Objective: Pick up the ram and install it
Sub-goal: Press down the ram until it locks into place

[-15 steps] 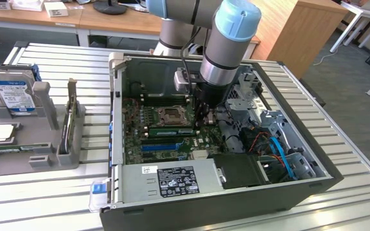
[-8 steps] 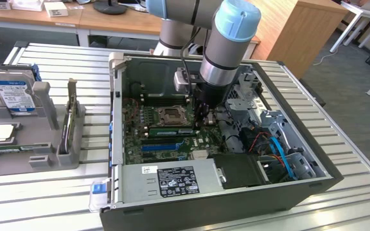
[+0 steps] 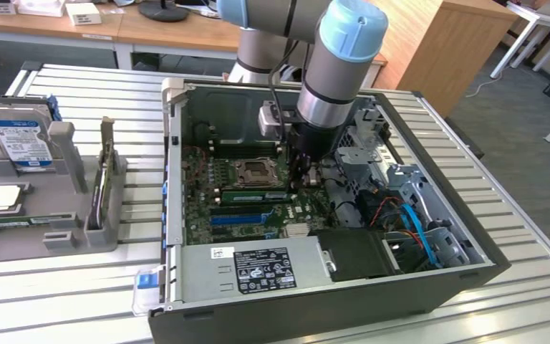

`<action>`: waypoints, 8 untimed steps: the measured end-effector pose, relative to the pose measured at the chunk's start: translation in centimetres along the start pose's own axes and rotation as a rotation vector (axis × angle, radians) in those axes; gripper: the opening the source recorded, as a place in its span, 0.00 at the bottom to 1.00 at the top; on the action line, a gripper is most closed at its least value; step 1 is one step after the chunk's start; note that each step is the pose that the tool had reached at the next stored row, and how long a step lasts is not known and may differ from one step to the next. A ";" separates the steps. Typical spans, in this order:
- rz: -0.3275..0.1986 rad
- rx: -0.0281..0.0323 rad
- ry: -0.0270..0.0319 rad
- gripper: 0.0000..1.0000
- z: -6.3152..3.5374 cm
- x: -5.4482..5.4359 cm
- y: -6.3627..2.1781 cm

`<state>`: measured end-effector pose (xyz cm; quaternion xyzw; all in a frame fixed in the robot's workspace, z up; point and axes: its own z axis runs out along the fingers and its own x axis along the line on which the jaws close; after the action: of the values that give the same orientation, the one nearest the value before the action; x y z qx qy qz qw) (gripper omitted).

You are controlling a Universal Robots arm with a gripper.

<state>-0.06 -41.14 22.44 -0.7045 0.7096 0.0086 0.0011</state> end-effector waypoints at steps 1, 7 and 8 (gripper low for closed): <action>0.000 -0.0002 0.0007 0.11 -0.21 0.0 0.01; 0.000 -0.0005 0.0011 0.11 -1.61 0.0 0.02; 0.000 -0.0005 0.0012 0.11 -1.75 0.0 0.02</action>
<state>-0.07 -41.16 24.19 -0.7045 0.7096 0.0083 0.0005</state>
